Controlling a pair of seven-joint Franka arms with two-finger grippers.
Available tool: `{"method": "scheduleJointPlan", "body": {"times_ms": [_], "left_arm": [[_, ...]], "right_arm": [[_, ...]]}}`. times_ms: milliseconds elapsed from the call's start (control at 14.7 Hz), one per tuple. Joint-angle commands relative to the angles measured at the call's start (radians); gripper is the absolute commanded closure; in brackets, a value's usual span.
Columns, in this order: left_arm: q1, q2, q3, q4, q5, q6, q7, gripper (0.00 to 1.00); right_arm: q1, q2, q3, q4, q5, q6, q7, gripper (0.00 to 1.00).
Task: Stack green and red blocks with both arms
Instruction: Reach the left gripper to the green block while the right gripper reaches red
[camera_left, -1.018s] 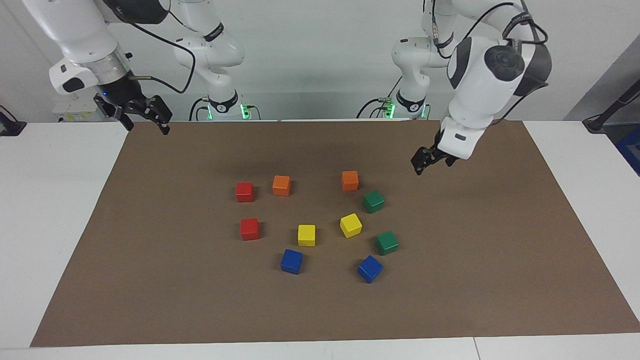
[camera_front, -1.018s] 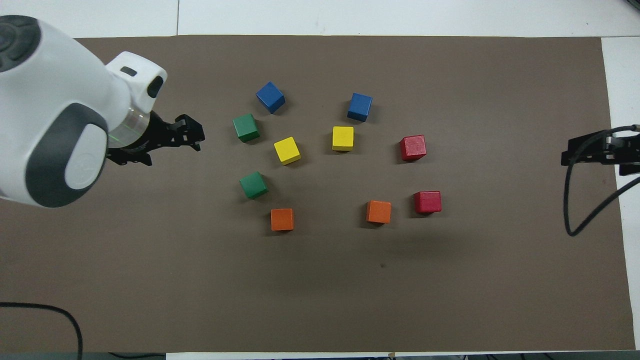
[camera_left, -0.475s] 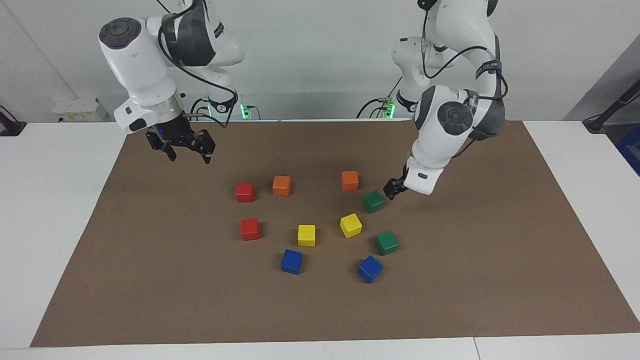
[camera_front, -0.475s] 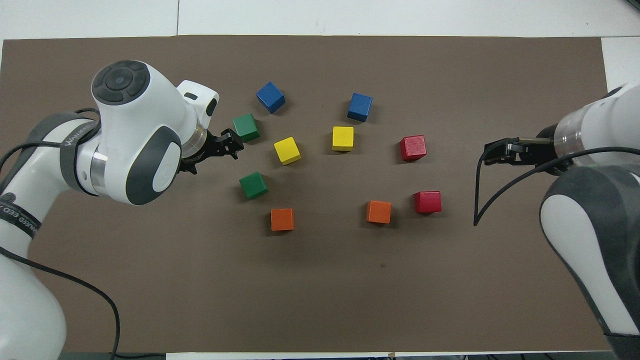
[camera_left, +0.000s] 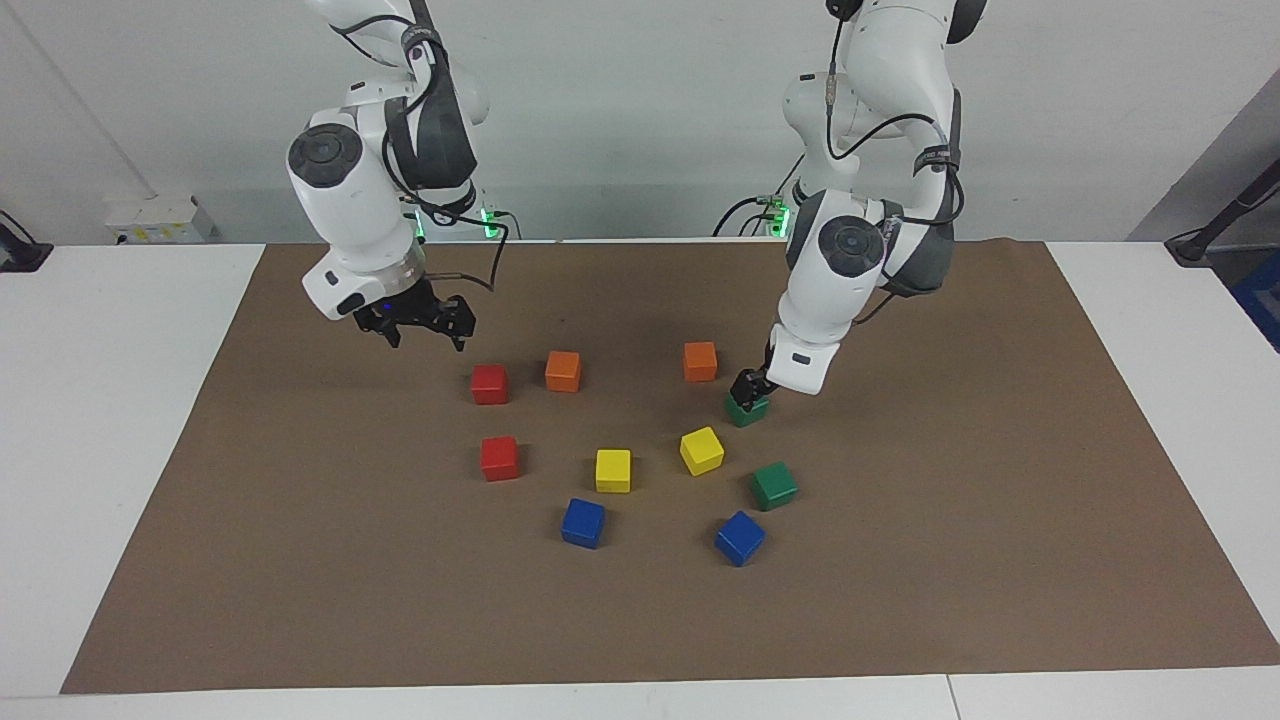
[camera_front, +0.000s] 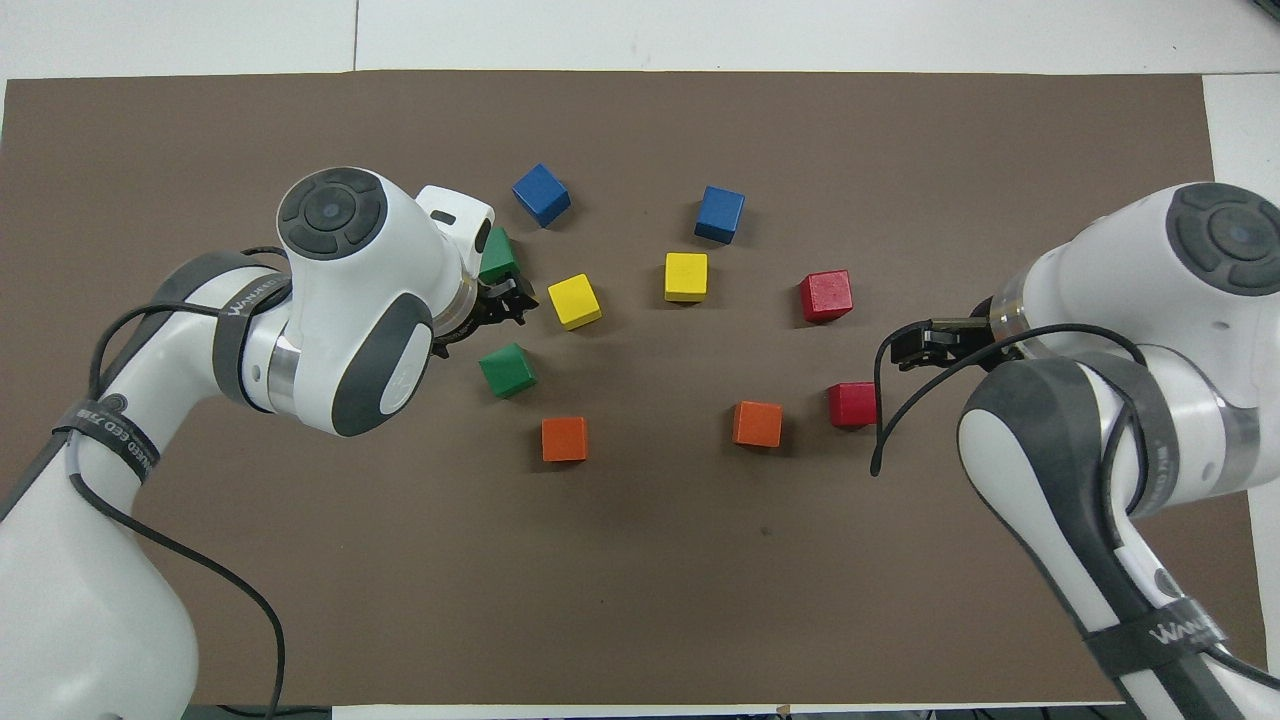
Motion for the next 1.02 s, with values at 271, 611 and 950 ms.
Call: {"method": "scheduleJointPlan", "body": {"times_ms": [271, 611, 950], "left_arm": [[-0.032, 0.035, 0.015, -0.027, 0.01, 0.043, -0.028, 0.0], [-0.034, 0.032, 0.015, -0.086, 0.01, 0.089, -0.043, 0.0], [-0.051, 0.035, 0.015, -0.094, 0.01, 0.118, -0.095, 0.0]], "right_arm": [[0.007, 0.01, -0.003, -0.097, 0.003, 0.136, 0.016, 0.0], [0.042, 0.033, -0.005, -0.106, 0.003, 0.193, 0.024, 0.0], [0.074, 0.027, -0.005, -0.163, 0.001, 0.296, 0.068, 0.0]]}}
